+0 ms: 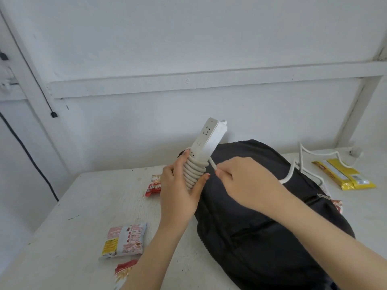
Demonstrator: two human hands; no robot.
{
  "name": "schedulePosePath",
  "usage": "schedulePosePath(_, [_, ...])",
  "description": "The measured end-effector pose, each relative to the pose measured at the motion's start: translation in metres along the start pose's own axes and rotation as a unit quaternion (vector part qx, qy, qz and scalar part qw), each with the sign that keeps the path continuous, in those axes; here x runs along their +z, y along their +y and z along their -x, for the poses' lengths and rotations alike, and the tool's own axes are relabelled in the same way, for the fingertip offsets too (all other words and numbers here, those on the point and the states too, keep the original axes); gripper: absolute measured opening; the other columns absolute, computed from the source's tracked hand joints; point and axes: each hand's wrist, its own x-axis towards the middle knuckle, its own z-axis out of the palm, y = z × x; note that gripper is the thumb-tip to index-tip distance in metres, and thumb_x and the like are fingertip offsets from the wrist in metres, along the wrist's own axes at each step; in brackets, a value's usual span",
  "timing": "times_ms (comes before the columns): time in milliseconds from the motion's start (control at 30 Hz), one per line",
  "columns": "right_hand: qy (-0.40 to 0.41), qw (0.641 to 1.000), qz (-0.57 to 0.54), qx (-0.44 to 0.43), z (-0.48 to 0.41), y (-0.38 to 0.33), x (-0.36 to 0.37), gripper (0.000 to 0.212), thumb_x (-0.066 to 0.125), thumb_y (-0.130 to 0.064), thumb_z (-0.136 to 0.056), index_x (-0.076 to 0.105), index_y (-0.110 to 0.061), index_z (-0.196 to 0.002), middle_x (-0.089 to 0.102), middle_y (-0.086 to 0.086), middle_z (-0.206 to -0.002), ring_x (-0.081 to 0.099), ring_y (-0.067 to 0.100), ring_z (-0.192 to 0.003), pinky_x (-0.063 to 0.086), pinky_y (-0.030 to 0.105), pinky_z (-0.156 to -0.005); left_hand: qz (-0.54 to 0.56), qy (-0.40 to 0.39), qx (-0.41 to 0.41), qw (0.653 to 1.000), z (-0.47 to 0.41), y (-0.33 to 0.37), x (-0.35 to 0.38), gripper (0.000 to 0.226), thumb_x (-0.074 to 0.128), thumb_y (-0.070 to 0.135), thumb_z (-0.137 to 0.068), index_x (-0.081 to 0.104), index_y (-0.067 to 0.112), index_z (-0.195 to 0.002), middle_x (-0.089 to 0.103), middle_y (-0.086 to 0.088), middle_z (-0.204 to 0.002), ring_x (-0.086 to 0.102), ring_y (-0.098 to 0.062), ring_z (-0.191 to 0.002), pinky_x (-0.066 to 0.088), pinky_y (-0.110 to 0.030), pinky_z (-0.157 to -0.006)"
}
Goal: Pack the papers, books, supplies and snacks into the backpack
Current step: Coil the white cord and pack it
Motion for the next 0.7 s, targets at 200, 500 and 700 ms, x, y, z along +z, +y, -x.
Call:
schedulePosePath(200, [-0.023,0.998,0.054,0.005,0.016,-0.001,0.000,0.042,0.036,-0.030,-0.100,0.029,-0.027,-0.059,0.040,-0.008,-0.061,0.039,0.005,-0.053,0.023,0.018,-0.049,0.102,0.003,-0.009,0.995,-0.001,0.009,0.012,0.062,0.064,0.052,-0.076,0.031,0.046,-0.129,0.045,0.029,-0.113,0.050,-0.005,-0.106,0.051,-0.023,-0.081])
schedulePosePath(500, [0.048,0.997,0.022,-0.047,0.036,0.041,-0.017,0.032,0.049,-0.043,-0.091,0.048,-0.021,-0.067,0.048,-0.003,-0.056,0.047,0.012,-0.057,0.032,0.020,-0.051,0.232,0.085,-0.006,0.969,-0.025,0.023,-0.018,0.049,0.056,0.040,-0.083,0.033,0.037,-0.127,0.044,0.029,-0.114,0.053,0.008,-0.096,0.048,-0.008,-0.068])
schedulePosePath(700, [0.105,0.994,-0.042,-0.006,0.037,0.076,-0.040,0.035,0.053,-0.043,-0.086,0.046,-0.018,-0.063,0.042,-0.004,-0.052,0.039,0.008,-0.049,0.031,0.022,-0.051,0.235,0.094,0.022,0.967,-0.039,0.029,-0.037,0.047,0.060,0.029,-0.086,0.034,0.033,-0.126,0.046,0.026,-0.114,0.055,0.004,-0.092,0.045,-0.007,-0.067])
